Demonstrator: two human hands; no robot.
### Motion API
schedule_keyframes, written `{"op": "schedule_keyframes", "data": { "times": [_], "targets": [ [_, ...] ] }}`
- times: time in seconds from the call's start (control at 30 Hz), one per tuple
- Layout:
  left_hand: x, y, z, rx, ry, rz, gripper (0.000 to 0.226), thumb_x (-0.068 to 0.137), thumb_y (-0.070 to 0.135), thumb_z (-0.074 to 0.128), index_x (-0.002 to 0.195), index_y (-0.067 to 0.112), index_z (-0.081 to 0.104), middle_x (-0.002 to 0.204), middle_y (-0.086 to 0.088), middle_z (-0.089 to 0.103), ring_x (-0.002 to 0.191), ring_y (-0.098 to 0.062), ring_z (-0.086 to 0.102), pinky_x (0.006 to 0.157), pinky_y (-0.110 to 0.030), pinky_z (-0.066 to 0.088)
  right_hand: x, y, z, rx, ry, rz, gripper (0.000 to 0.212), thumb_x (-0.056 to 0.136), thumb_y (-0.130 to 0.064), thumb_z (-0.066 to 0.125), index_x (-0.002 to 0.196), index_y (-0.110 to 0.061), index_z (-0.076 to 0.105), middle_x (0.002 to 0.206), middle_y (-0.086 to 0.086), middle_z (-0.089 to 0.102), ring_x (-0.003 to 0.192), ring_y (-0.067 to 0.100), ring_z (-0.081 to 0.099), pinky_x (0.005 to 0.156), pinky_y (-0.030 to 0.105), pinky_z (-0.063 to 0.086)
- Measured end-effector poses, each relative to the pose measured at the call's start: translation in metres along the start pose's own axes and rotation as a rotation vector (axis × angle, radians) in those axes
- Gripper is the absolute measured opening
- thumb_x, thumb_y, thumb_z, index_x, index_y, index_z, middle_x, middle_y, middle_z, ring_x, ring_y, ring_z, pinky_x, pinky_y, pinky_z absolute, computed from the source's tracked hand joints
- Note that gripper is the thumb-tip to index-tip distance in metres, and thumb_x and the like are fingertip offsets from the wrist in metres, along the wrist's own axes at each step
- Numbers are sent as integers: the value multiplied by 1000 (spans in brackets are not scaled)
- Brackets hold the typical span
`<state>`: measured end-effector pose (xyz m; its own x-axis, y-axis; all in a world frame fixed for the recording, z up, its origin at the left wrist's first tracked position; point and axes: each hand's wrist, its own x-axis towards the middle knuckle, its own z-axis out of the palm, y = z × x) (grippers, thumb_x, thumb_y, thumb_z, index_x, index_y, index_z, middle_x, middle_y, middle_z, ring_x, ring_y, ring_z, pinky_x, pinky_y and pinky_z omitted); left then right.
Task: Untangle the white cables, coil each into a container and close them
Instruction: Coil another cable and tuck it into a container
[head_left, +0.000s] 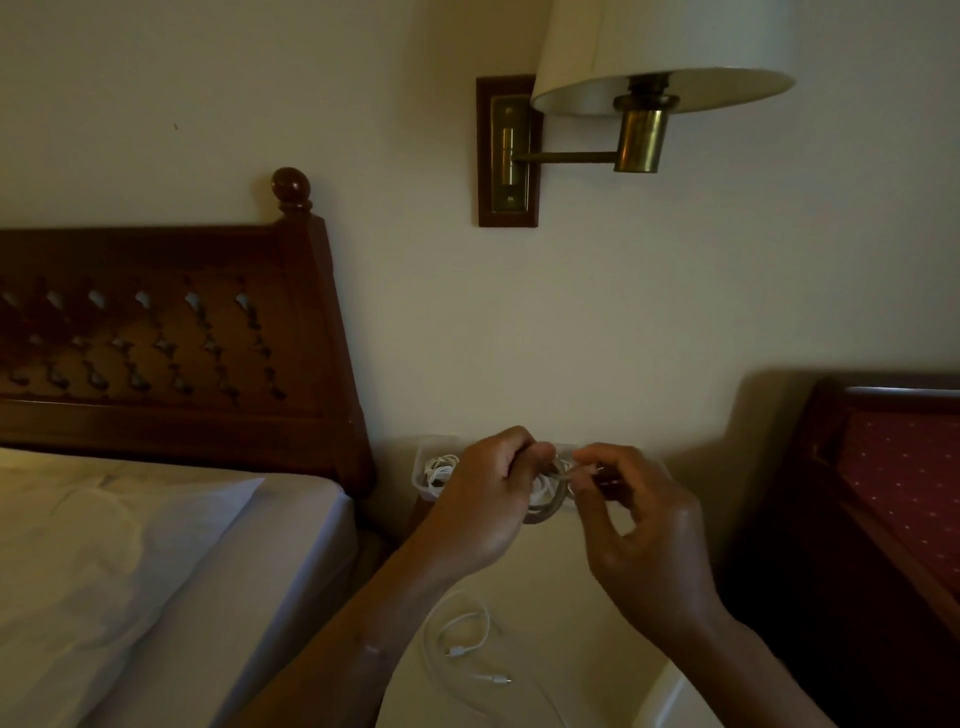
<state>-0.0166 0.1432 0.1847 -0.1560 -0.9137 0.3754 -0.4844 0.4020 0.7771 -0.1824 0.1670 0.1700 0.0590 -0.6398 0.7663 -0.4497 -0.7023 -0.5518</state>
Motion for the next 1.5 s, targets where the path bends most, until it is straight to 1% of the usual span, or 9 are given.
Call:
{"op": "schedule_keyframes", "data": {
  "times": [0.13, 0.2, 0.33, 0.53, 0.73, 1.0, 1.23, 1.37, 1.5],
  "targets": [
    [4, -3, 6, 14, 107, 34, 32, 109, 29, 51, 84, 12, 61, 69, 5, 54, 63, -6, 52, 59, -17, 35, 16, -5, -5, -477, -237, -254, 19, 85, 4, 73, 100, -7, 74, 86, 4, 66, 72, 8, 54, 61, 16, 49],
    [7, -4, 11, -17, 132, 78, 28, 108, 28, 54, 86, 15, 64, 71, 3, 60, 66, -11, 58, 61, -27, 44, 21, -7, -2, -659, -424, -147, 20, 94, -6, 60, 109, -14, 70, 96, 2, 64, 76, 8, 46, 63, 19, 42],
    [13, -11, 16, 56, 141, 164, 26, 108, 32, 49, 87, 25, 63, 74, 6, 64, 67, -14, 62, 64, -40, 51, 27, -7, 0, -501, -440, 90, 11, 104, -23, 42, 101, -21, 53, 82, -8, 55, 69, 7, 51, 61, 20, 40],
    [21, -8, 5, 10, 52, 167, 31, 109, 31, 48, 81, 26, 58, 70, 2, 56, 65, -20, 55, 64, -43, 46, 26, -3, -18, 23, -405, 386, 40, 104, -19, 45, 64, -22, 44, 52, -9, 45, 46, 4, 33, 46, 20, 33],
    [14, -11, 3, 72, -86, 143, 31, 110, 28, 47, 88, 12, 63, 71, -4, 59, 54, -12, 52, 55, -39, 47, 13, 10, -10, -202, -567, 352, 19, 105, -14, 44, 102, -31, 49, 90, -11, 58, 76, 4, 59, 59, 17, 45],
    [16, -5, 3, 133, -127, 147, 29, 111, 27, 45, 89, 11, 55, 69, -7, 59, 59, -24, 52, 60, -46, 42, 7, 4, 0, 102, -450, 376, 32, 108, -42, 30, 106, -31, 60, 85, -6, 66, 73, 8, 58, 65, 27, 47],
    [9, -7, -5, -168, -367, 5, 21, 111, 37, 41, 116, 29, 59, 98, 6, 62, 85, -11, 56, 80, -38, 44, 18, 21, -12, -58, -339, 370, 27, 106, -22, 50, 81, -22, 60, 68, -1, 63, 60, 9, 58, 53, 25, 45],
    [9, -13, -8, -262, -134, 10, 24, 108, 12, 52, 122, 18, 70, 91, -10, 65, 71, -18, 56, 67, -37, 45, 21, 26, -17, -103, -276, 366, 33, 105, -21, 53, 72, -25, 55, 63, -6, 63, 55, 6, 57, 45, 17, 40],
    [15, -13, -15, -61, -18, 30, 16, 100, 10, 66, 99, 16, 82, 76, 17, 69, 64, -3, 62, 63, -23, 47, 24, 23, -16, -129, -185, 350, 38, 102, -22, 55, 65, -26, 50, 58, -5, 59, 51, 8, 51, 51, 28, 44]
  ]
}}
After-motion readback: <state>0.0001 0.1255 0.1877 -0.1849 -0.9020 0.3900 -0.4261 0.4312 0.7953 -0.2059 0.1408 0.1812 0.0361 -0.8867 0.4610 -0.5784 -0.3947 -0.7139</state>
